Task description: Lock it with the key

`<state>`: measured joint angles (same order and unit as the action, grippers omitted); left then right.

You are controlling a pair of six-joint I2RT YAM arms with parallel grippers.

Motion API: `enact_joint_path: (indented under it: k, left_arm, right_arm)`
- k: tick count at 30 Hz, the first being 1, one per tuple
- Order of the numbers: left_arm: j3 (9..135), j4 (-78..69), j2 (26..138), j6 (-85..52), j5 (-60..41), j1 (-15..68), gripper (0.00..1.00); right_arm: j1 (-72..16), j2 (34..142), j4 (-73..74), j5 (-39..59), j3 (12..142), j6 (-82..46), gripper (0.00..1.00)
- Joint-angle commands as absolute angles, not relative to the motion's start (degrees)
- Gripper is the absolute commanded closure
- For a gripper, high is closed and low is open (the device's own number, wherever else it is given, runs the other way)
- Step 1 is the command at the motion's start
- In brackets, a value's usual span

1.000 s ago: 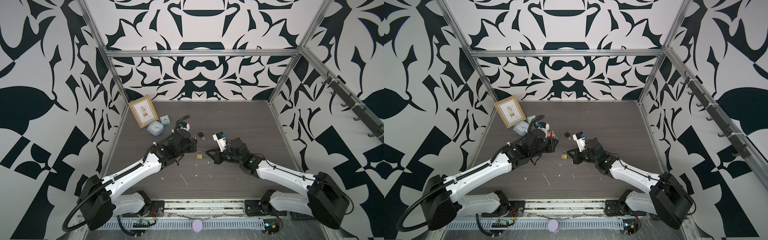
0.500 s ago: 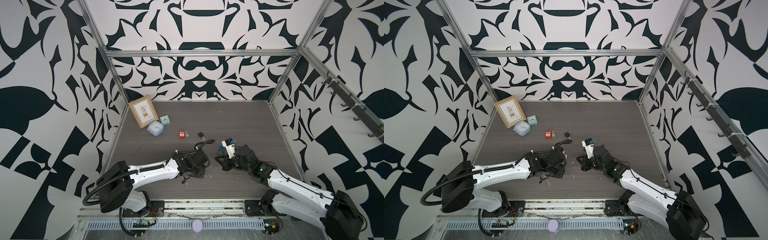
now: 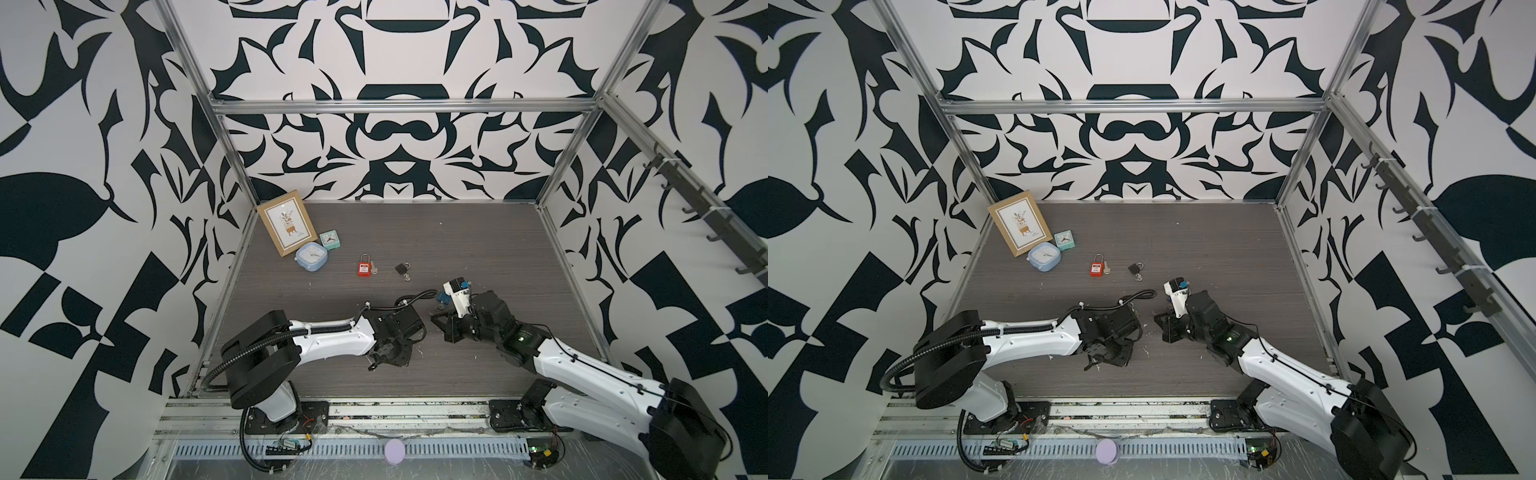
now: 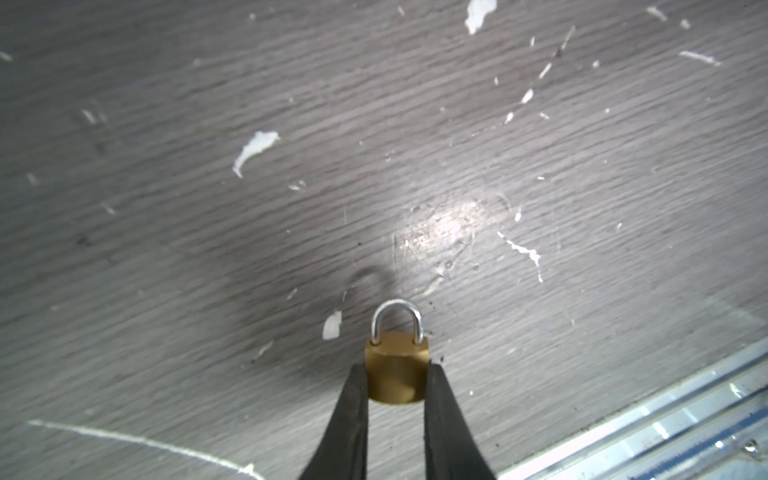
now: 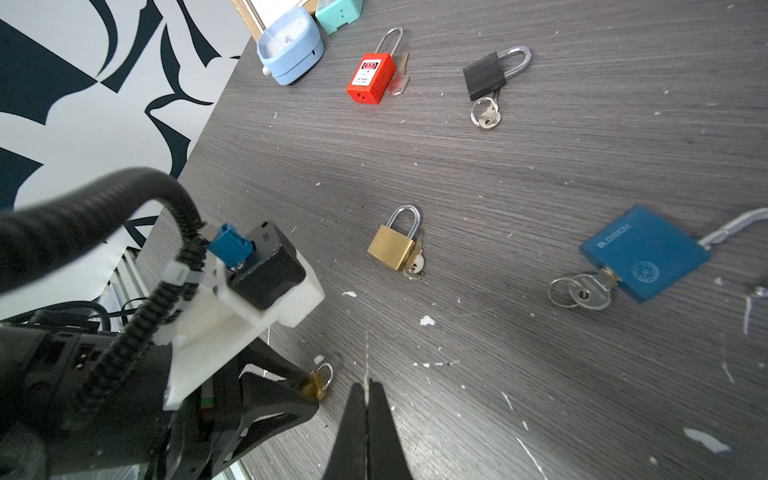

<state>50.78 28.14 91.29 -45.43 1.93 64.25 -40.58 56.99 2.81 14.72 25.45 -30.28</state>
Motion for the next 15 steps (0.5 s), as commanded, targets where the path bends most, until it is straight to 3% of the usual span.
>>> enact_joint_path:
  k: [1,6,15]
  left_arm:
    - [52.14,29.96,92.02,-46.19,0.92,64.55,0.95]
    - [52.34,29.96,92.64,-46.14,0.83,64.51,0.73]
    - [53.17,30.44,92.52,-46.15,2.09,64.49,0.54]
  right_arm:
    - [-40.41,57.56,4.91,13.89,25.79,-30.15,1.0]
    - [-40.43,58.23,5.21,13.89,25.98,-29.99,1.0]
    - [-40.47,58.36,4.21,14.36,26.52,-30.14,1.0]
